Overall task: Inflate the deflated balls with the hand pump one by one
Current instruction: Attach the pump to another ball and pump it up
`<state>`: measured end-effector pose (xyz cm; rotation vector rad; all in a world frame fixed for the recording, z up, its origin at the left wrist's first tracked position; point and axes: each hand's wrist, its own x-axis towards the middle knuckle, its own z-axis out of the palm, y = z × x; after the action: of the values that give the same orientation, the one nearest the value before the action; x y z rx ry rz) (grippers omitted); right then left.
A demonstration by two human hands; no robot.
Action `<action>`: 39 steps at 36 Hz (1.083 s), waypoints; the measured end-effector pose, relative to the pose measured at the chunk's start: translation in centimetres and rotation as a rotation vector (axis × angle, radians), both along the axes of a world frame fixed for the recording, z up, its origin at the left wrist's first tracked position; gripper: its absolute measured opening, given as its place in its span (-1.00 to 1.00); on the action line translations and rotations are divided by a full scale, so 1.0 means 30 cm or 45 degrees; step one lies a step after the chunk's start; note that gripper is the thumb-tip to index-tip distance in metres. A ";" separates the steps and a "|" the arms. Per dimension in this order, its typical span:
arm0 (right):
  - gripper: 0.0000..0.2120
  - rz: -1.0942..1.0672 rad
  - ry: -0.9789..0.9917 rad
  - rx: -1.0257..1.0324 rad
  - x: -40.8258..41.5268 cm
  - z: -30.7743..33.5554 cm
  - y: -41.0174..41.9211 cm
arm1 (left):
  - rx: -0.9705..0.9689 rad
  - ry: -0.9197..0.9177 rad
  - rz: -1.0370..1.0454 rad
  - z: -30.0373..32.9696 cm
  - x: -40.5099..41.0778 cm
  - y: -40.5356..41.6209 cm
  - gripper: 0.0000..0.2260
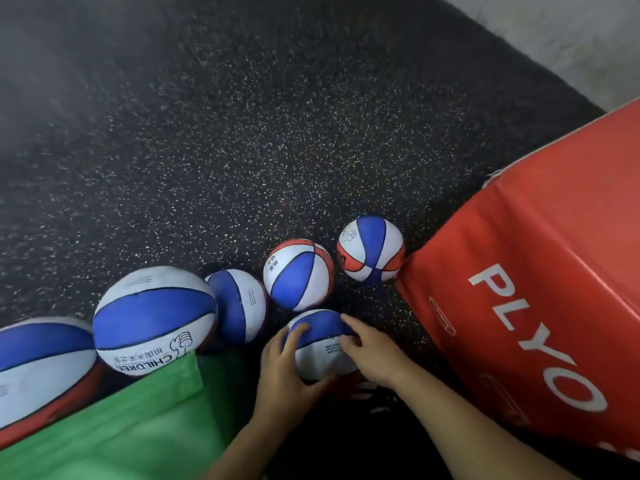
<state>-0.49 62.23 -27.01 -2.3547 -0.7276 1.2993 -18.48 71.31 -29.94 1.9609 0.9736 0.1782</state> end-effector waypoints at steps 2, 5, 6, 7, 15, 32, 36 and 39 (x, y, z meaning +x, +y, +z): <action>-0.42 0.062 -0.008 -0.038 -0.012 -0.044 0.024 | 0.026 0.085 0.027 -0.018 0.001 -0.006 -0.15; -0.41 0.114 0.010 -0.050 -0.029 -0.095 0.051 | -0.011 0.159 0.066 -0.053 0.000 -0.001 -0.14; -0.42 0.159 0.020 -0.049 -0.036 -0.108 0.055 | -0.047 0.174 0.085 -0.067 -0.003 0.001 -0.15; -0.42 0.216 0.036 -0.055 -0.046 -0.120 0.058 | -0.086 0.198 0.107 -0.083 -0.009 0.003 -0.16; -0.40 0.332 0.095 -0.032 -0.032 -0.148 0.039 | -0.137 0.215 0.171 -0.108 -0.018 0.025 -0.24; -0.45 -0.075 -0.256 0.347 0.131 0.350 -0.191 | 0.078 -0.327 -0.198 0.260 0.248 0.038 -0.28; -0.51 -0.401 -0.440 0.564 0.145 0.622 -0.416 | 0.112 -0.546 -0.435 0.455 0.447 -0.058 -0.29; -0.51 -0.597 -0.615 0.609 0.116 0.798 -0.650 | 0.104 -0.701 -0.680 0.621 0.570 -0.205 -0.27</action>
<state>3.00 42.73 -3.07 -2.2449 -0.4913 0.3174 -1.37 65.18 -11.31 2.0133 0.0810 0.4265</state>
